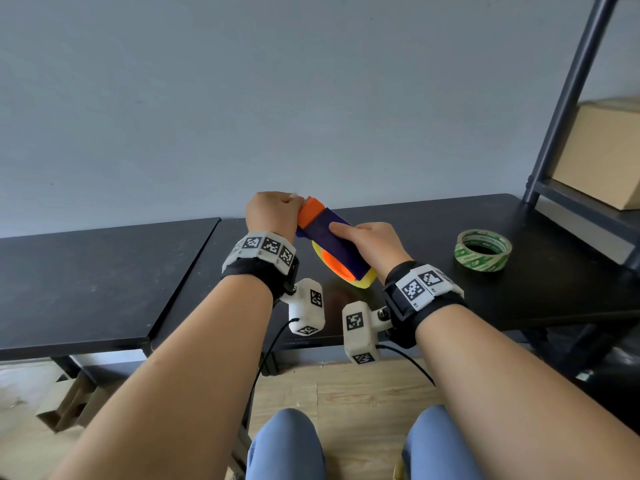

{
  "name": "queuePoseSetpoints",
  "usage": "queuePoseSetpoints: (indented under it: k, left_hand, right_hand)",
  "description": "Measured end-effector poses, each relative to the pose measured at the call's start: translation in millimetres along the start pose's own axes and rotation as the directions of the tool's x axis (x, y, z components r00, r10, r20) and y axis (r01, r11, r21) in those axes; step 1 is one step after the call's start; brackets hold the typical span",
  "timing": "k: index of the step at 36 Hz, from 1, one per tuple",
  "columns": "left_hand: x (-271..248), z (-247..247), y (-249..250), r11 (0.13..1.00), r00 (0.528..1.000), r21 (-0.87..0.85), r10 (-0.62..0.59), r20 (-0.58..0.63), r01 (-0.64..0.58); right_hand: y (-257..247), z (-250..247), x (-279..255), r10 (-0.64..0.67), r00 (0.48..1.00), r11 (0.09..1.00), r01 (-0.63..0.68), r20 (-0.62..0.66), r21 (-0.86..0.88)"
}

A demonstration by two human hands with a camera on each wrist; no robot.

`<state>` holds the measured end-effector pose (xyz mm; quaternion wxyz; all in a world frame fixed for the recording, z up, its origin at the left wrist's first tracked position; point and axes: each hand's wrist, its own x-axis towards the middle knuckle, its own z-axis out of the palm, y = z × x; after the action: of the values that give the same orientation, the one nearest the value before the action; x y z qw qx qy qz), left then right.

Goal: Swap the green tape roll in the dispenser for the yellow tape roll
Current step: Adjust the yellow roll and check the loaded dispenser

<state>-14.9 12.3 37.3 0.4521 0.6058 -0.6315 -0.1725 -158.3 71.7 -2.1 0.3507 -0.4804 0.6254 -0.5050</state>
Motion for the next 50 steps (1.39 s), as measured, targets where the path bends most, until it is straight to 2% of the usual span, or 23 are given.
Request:
queuePoseSetpoints:
  k: [5,9,15,17,25,31,37,42,47,50]
  left_hand:
    - [3,-7,2,0.995,0.998,-0.091,-0.048,-0.039,0.045]
    - [5,-8,2,0.997,0.998,-0.052,0.048,-0.033,-0.049]
    - [2,-8,0,0.985,0.989,0.096,0.145,-0.043,-0.140]
    - [3,-7,-1,0.983,0.985,0.091,0.163,-0.063,-0.157]
    - [0,-10,2,0.989,0.989,-0.015,0.147,-0.013,-0.147]
    - [-4,-10,-1,0.985,0.985,0.002,0.173,-0.004,-0.173]
    - [-1,-13,-9,0.981,0.984,-0.080,0.178,-0.017,-0.179]
    - [-1,-15,-16,0.979,0.981,-0.067,0.192,-0.016,-0.193]
    - [2,-24,-4,0.967,0.970,-0.077,0.241,-0.045,-0.244]
    - [9,-31,0,0.969,0.969,-0.041,0.240,-0.053,-0.242]
  right_hand:
    - [0,0,2,0.004,1.000,1.000,-0.004,-0.007,-0.004]
    - [0,2,4,0.007,1.000,1.000,-0.007,-0.012,-0.005]
    - [-1,5,5,0.008,1.000,1.000,-0.009,-0.027,-0.004]
    - [-1,5,5,0.009,0.999,1.000,-0.009,-0.048,0.008]
    - [-2,3,6,0.008,0.998,0.999,-0.007,-0.060,0.032]
    - [-2,5,6,-0.001,0.997,1.000,0.003,-0.080,0.022]
    - [-6,17,8,-0.016,0.985,1.000,0.016,-0.171,-0.004]
    - [-8,21,10,-0.020,0.987,0.998,0.011,-0.162,-0.054]
    - [-8,13,20,0.064,0.956,0.994,-0.085,-0.286,-0.063]
    - [-9,8,23,0.009,0.971,0.991,-0.040,-0.240,-0.127]
